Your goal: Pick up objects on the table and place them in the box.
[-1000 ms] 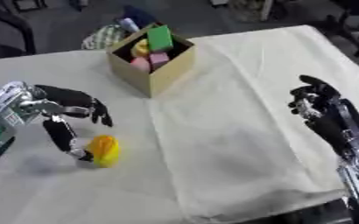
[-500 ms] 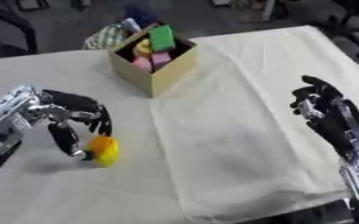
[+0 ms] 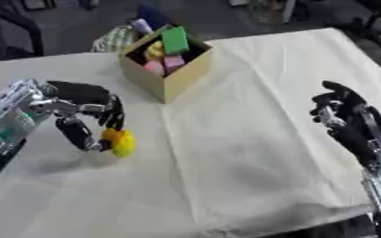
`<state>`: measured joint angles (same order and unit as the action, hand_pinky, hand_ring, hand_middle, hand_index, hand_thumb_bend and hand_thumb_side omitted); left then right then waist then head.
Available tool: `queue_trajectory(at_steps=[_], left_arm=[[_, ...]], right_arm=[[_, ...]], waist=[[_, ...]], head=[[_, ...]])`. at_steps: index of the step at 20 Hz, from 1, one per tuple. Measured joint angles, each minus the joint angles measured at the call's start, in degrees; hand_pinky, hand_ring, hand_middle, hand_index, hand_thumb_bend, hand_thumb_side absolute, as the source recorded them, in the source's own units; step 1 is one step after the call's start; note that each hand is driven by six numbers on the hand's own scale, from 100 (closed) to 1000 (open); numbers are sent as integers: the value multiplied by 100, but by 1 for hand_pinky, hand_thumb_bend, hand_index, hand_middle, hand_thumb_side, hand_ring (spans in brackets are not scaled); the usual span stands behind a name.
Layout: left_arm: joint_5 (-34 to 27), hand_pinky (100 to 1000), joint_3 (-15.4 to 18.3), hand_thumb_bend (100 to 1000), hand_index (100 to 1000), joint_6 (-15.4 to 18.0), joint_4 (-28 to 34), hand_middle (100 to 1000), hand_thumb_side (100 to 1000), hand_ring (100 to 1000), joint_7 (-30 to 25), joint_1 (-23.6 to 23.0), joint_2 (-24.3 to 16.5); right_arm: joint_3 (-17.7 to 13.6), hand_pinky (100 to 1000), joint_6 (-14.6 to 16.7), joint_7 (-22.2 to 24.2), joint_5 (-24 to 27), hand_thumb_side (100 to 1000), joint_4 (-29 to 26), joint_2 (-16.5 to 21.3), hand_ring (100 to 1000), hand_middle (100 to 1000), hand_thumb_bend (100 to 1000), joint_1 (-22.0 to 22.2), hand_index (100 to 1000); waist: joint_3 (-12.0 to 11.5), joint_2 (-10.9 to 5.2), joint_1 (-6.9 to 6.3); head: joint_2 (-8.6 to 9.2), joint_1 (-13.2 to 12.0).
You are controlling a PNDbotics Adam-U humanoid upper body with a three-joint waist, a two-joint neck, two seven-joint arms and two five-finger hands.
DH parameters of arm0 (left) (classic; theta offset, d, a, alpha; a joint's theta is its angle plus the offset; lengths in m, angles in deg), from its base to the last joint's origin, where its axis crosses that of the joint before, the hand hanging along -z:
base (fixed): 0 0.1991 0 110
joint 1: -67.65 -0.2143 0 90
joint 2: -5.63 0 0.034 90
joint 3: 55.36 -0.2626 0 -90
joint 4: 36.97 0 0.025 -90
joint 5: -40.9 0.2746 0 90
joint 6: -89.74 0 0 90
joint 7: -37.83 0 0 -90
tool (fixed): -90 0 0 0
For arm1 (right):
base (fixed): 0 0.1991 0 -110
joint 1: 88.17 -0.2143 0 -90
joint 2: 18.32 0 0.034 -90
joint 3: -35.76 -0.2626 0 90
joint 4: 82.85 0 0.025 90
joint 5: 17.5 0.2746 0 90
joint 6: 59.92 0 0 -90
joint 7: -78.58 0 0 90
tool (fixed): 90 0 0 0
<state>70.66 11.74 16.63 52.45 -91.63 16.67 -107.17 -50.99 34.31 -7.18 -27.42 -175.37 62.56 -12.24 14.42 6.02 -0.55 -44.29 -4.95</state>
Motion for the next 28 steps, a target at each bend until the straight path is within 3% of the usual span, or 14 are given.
queue_trajectory(at_steps=[5, 9, 14, 18, 20, 21, 22, 23, 25, 28], left_arm=[[337, 538, 253, 328, 609, -212, -545, 471, 132, 490, 296, 900, 359], [1381, 537, 523, 329, 612, -329, -1732, 464, 125, 488, 931, 1469, 1120], [2850, 538, 1135, 321, 622, -708, -3272, 455, 118, 486, 2137, 1873, 2042], [3610, 600, 1621, 368, 689, -1248, -4126, 511, 126, 547, 3134, 1947, 2473], [3808, 673, 1743, 412, 824, -1439, -4408, 610, 142, 627, 3435, 1949, 2568], [3879, 698, 1780, 439, 855, -1503, -4518, 650, 273, 662, 3503, 1949, 2582], [3931, 709, 1817, 456, 867, -1554, -4599, 669, 332, 678, 3543, 1949, 2590], [3961, 748, 1850, 512, 901, -1600, -4662, 743, 531, 734, 3574, 1948, 2594], [3956, 782, 1914, 551, 931, -1672, -4704, 808, 715, 785, 3641, 1941, 2594], [3680, 777, 1977, 534, 924, -1689, -4638, 804, 783, 783, 3741, 1875, 2536]], right_arm=[[1, 586, -2, 2, -1, 536, 32, 0, 603, 659, 100, 37, 893], [18, 586, -9, 14, -1, 539, 36, -2, 603, 659, 100, 45, 893], [46, 585, -12, 38, -1, 538, 54, -2, 603, 659, 100, 36, 893], [74, 585, -8, 65, 3, 540, 64, -5, 603, 659, 100, -9, 893], [78, 585, -11, 72, 3, 539, 65, -6, 603, 659, 100, -9, 893], [81, 585, -12, 74, 3, 539, 65, -6, 603, 659, 100, -9, 893], [85, 585, -13, 76, 3, 539, 65, -6, 603, 659, 100, -10, 893], [87, 585, -13, 78, 3, 539, 65, -7, 603, 660, 100, -10, 893], [88, 586, -7, 85, 3, 538, 65, -10, 603, 659, 100, -10, 893], [83, 586, -7, 83, 3, 537, 65, -10, 603, 659, 100, -10, 893]], waist=[[16, -31, 0], [99, -37, 2], [265, -34, 2], [358, -30, 2], [361, -30, 2], [360, -30, 2], [358, -29, 2], [358, -29, 2], [353, -29, 2], [308, -29, 2]], head=[[0, 16], [0, 50], [0, 27], [0, -29], [0, -48], [0, -50], [0, -50], [0, -51], [0, -51], [0, -45]])
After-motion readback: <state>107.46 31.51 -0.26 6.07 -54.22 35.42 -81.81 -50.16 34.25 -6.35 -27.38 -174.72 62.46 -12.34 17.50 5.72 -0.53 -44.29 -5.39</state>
